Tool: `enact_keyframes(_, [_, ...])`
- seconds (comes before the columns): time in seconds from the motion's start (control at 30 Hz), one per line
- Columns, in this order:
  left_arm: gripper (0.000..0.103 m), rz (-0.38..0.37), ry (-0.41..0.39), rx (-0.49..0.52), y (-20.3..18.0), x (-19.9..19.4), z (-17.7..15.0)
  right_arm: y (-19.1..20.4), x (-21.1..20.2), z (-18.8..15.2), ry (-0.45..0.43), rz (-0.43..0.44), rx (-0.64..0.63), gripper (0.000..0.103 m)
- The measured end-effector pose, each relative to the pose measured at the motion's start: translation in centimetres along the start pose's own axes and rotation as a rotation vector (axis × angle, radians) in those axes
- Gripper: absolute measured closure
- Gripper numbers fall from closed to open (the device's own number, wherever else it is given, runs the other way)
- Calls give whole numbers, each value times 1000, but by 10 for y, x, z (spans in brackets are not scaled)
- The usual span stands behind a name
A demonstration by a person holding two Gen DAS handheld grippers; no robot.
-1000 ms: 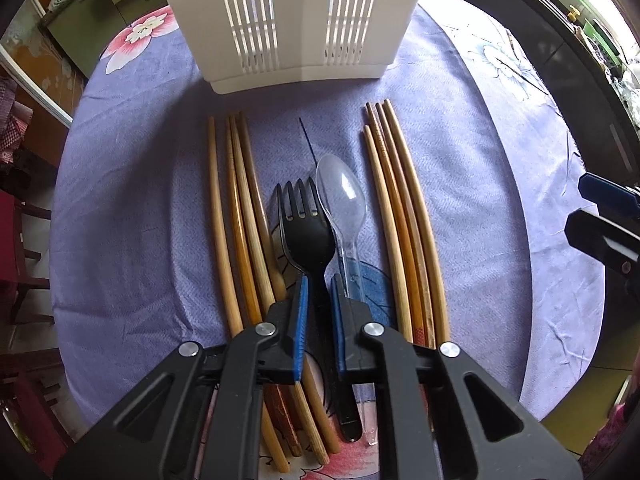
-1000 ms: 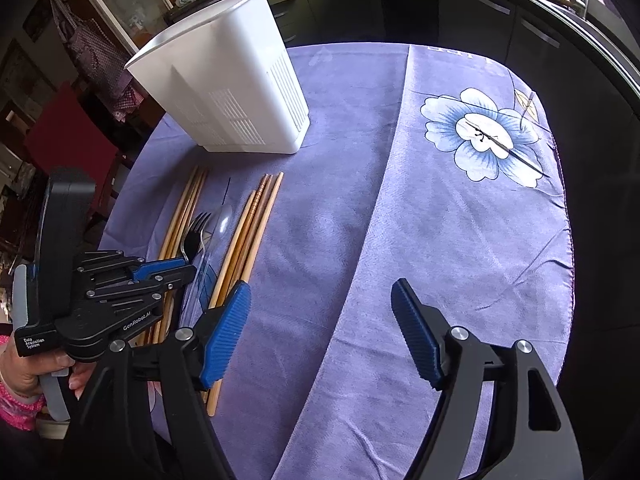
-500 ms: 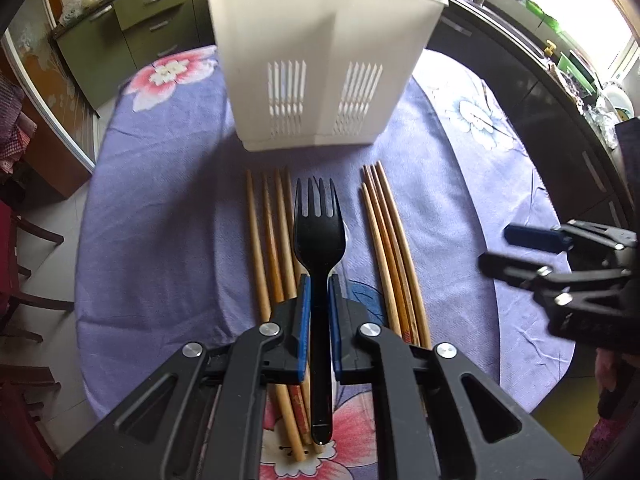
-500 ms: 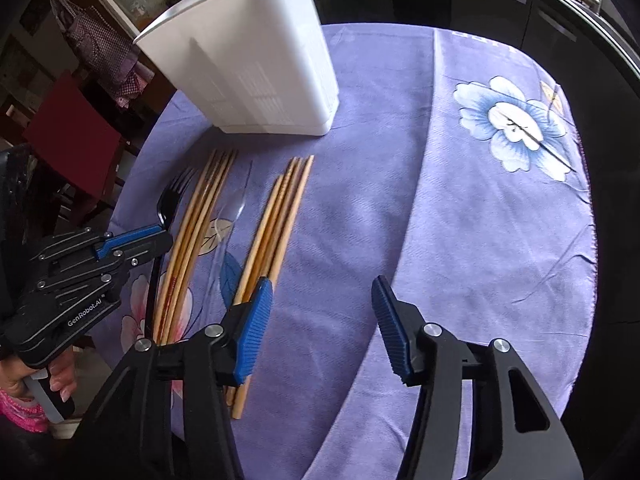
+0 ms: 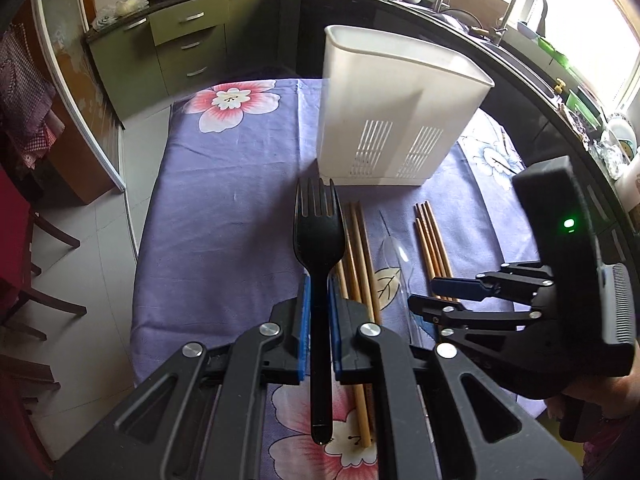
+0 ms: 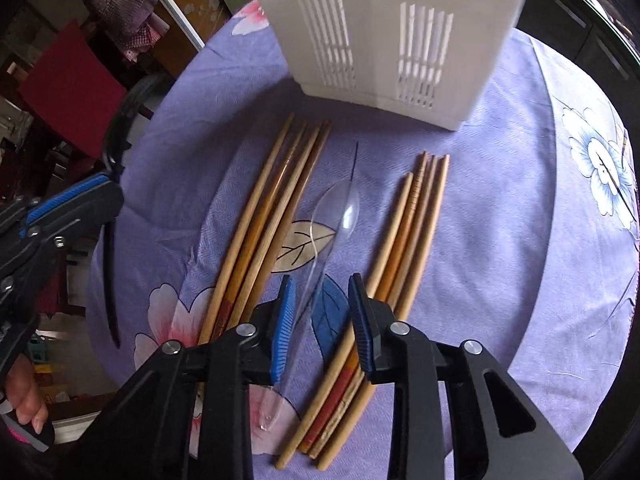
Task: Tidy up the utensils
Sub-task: 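Grasp the clear plastic spoon with the right gripper while the left gripper lifts the fork, then carry the fork and spoon up above the white utensil holder with both grippers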
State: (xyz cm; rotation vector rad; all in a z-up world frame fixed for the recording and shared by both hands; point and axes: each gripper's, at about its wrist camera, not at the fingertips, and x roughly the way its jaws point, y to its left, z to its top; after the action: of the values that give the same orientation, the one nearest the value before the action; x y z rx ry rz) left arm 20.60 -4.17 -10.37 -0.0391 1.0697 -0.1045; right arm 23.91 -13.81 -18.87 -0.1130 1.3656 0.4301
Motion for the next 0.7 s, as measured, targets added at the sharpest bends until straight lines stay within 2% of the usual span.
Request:
enact_keyframes(0.3, [94,-25,-11,-2,8,0,-3,21,17,8,3,-136,-8,78])
enact_keyframes(0.33, [94,-27,-11,-1,9,-1,-4,24,19,7,-4,-149,-19,81])
enact_keyframes(0.37, [94,-27,-11,-1,10,-1,-4,26,19,6,-8,-144,-24,88])
enact_keyframes(0.43, [94,-27,-11,-2,12,-1,-4,33,22,9,-17,-158,-34,92])
enact_keyframes(0.57, [94,-29,-20,-7,14,-3,-4,34,16,4,-51,-121,-36,93])
enact_keyframes(0.7, [94,-36,-48,0,12,-14,4,29,-20,-4,-148,-40,-30,93])
